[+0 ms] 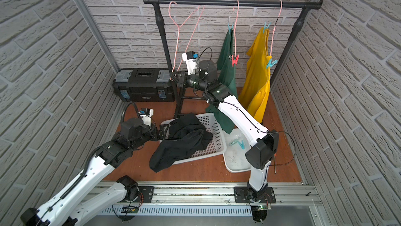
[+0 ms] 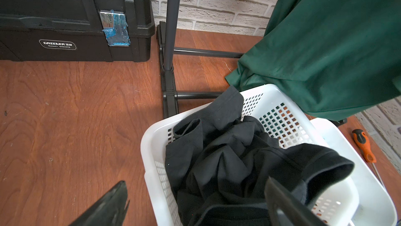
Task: Remove the clothespins securing t-shirts to the hanger
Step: Place the hanger on the clothes rail.
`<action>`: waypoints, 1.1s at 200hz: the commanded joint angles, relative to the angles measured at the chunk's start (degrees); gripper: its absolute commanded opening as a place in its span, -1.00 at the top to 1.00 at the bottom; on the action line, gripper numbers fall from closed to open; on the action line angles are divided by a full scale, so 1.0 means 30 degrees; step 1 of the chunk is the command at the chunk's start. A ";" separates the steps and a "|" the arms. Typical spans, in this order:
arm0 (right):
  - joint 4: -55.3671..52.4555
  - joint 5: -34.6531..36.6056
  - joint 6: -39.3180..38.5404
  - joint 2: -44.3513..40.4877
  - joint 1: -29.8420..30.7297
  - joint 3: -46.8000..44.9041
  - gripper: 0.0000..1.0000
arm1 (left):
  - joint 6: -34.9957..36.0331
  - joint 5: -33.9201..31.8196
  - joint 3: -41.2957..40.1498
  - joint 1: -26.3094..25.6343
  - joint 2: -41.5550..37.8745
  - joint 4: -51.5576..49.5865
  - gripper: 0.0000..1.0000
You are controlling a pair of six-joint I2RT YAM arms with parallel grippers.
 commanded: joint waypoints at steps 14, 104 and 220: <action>-0.0273 -0.0181 0.0397 0.1083 -0.0128 0.2607 0.95 | -0.0469 0.0119 -0.0528 0.0068 -0.0072 0.0620 -0.96; -0.5903 0.2327 0.1046 0.5693 -0.0392 1.0785 0.95 | -0.0572 0.0265 -0.0704 0.0079 -0.0066 0.0515 -0.97; -0.8656 0.2755 0.1085 0.6930 -0.0368 1.3139 0.46 | -0.0553 0.0059 -0.0885 0.0078 -0.0301 0.0514 -0.96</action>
